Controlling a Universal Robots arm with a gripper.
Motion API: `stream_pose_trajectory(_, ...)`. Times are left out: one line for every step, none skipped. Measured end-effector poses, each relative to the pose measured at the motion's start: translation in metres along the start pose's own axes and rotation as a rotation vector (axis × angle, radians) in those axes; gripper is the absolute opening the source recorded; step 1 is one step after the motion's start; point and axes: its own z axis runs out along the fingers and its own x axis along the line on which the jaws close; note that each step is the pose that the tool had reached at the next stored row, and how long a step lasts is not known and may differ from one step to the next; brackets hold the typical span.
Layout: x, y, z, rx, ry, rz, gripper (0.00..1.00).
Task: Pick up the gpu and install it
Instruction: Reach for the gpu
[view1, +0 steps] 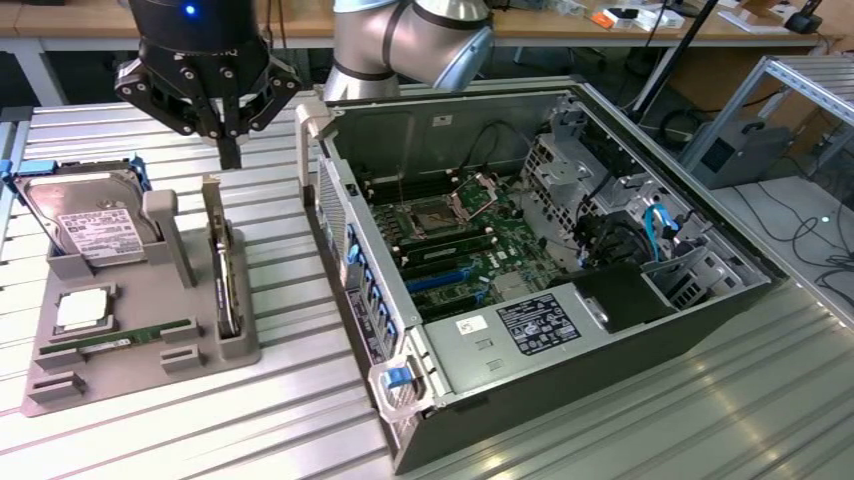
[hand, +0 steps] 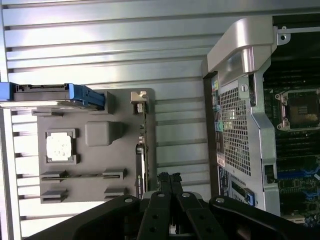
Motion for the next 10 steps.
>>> stream_pose_trajectory(0.001, -0.0001, 0.0, 0.0, 0.0, 0.0, 0.13)
stream_pose_trajectory(0.002, -0.0001, -0.0001, 0.0001, 0.0, 0.0, 0.13)
stream_pose_trajectory(0.003, -0.0002, -0.0001, 0.0, 0.0, 0.0, 0.13)
stream_pose_trajectory(0.004, -0.0003, -0.0001, 0.0001, 0.0, 0.0, 0.13)
stream_pose_trajectory(0.005, -0.0004, -0.0001, 0.0, 0.0, 0.0, 0.13)
stream_pose_trajectory(0.007, -0.0005, -0.0002, 0.0001, 0.0001, 0.0, 0.13)
stream_pose_trajectory(0.009, -0.0007, -0.0002, 0.0, 0.0, 0.0, 0.13)
stream_pose_trajectory(0.011, -0.0009, -0.0003, 0.0001, 0.0001, 0.0, 0.13)
stream_pose_trajectory(0.013, -0.001, -0.0004, 0.0001, 0.0, 0.0, 0.13)
stream_pose_trajectory(0.013, -0.001, -0.0003, 0.0, 0.0, 0.0, 0.13)
